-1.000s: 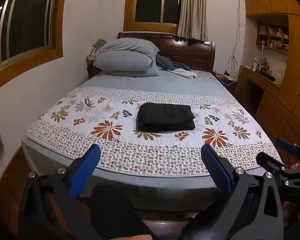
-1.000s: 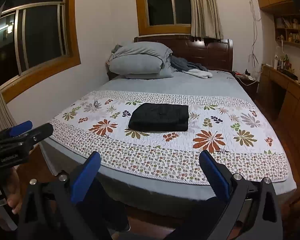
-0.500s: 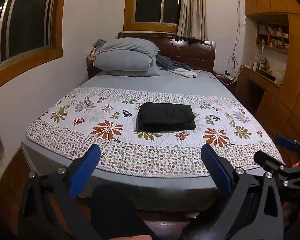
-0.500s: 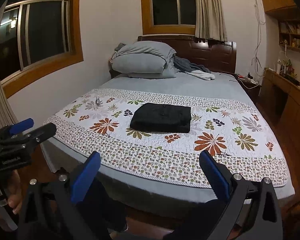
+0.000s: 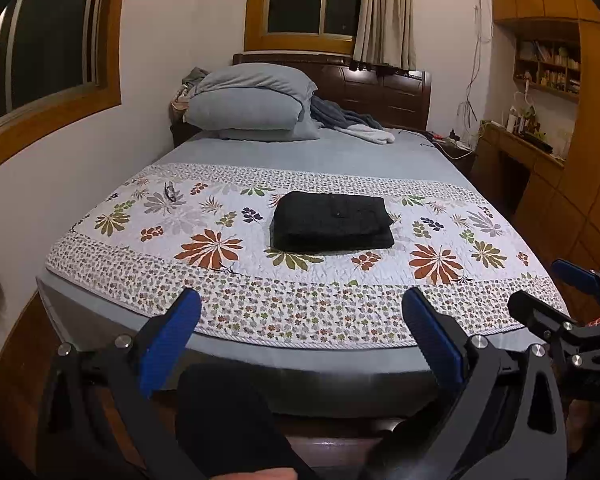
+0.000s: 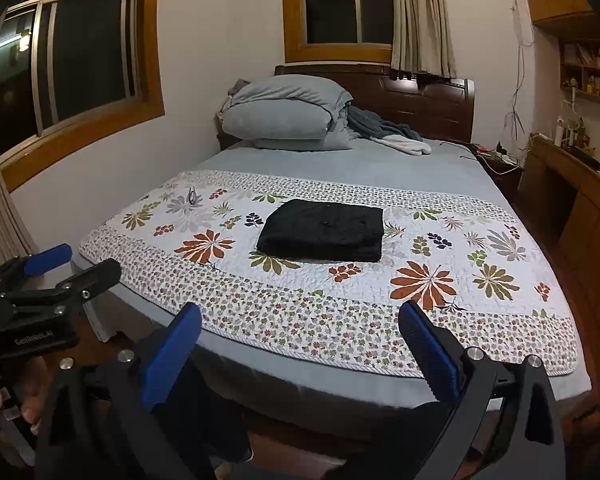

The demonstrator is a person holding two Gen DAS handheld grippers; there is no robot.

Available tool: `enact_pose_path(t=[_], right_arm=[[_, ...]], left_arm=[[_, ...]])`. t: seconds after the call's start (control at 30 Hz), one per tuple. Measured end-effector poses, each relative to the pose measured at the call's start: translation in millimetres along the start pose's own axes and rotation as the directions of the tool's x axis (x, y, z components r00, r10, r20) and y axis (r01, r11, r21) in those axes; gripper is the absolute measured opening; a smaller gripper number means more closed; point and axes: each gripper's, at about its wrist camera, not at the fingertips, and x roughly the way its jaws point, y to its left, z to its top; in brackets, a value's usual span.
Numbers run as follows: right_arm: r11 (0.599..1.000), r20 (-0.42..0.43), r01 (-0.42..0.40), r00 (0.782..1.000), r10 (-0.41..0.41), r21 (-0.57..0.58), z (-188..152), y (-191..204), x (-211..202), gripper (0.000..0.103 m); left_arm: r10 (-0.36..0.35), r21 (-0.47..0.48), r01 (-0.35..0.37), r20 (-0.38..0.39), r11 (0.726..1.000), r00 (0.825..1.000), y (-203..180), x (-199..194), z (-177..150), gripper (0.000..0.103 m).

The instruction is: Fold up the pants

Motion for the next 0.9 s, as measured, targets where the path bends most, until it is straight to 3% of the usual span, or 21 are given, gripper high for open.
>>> enact_pose_path(t=[0.4,0.9], right_arm=[[1.000,-0.018,-0.003,1.000,0.003,0.006,-3.8,-3.2,10.5,0.099],[1.000,-0.009,0.002,1.000,-0.002,0.021,-3.6,-10.2,8.4,0.100]], left_arm=[[0.011,0.025,-0.012,0.028,1.000,1.000,-7.9,4.3,1.7,0.100],[-0.034,-0.004,0.034,0.040,0.999,0.999,-5.9,-2.4,5.8,0.100]])
